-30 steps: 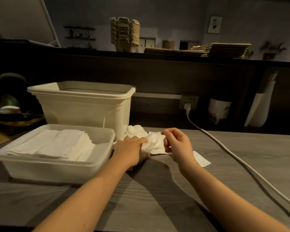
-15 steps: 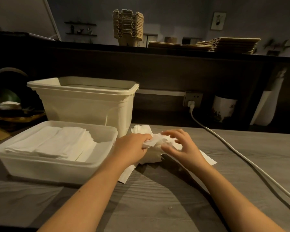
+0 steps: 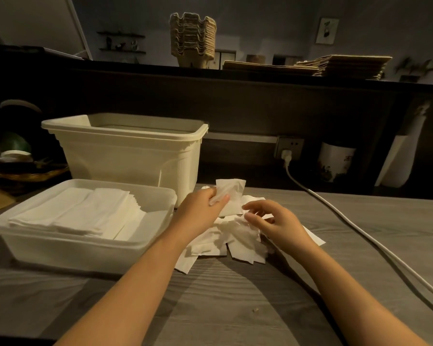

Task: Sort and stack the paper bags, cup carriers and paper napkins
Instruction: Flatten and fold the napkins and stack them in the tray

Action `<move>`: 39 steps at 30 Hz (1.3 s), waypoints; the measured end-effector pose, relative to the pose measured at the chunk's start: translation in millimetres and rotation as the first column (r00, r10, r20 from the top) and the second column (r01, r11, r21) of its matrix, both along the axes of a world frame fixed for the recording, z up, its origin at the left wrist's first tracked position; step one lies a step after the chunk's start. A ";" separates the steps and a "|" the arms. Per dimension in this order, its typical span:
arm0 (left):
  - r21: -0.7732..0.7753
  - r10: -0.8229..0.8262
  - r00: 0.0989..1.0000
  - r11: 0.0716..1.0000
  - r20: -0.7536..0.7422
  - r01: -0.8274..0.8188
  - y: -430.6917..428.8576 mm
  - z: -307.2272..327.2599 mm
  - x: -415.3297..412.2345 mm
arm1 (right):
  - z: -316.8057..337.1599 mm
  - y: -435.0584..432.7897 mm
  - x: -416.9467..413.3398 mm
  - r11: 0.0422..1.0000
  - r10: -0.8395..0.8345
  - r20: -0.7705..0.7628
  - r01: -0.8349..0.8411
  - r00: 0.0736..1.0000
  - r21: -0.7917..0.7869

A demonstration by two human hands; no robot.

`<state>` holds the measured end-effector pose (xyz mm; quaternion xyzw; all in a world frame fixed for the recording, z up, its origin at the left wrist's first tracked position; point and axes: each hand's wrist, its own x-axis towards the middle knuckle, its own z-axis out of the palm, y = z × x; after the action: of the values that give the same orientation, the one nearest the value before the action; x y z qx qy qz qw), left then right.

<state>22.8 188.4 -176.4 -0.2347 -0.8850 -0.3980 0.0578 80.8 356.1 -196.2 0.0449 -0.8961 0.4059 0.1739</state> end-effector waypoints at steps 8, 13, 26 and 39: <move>0.199 -0.144 0.975 0.974 0.168 0.109 8.9 -2.7 5.6 | 2.2 -5.0 2.7 0.962 -0.008 0.008 0.010 1.000 -0.273; 0.298 -0.208 0.966 0.942 0.156 0.155 8.1 -6.2 4.3 | 0.8 -2.1 2.3 0.892 -0.040 0.018 0.044 0.999 -0.449; 0.300 -0.113 0.993 0.947 -0.034 0.118 4.3 -7.4 2.4 | 3.4 -0.3 6.9 0.801 -0.062 0.031 0.069 0.998 -0.595; 0.252 -0.470 0.882 0.858 0.032 0.447 8.6 -6.9 10.1 | 6.2 9.7 4.1 0.462 -0.076 0.069 0.097 0.995 -0.881</move>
<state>32.9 197.0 -183.3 -0.4114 -0.7513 -0.5135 -0.0521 84.9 365.8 -190.0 -0.1006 -0.5607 0.8012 0.1833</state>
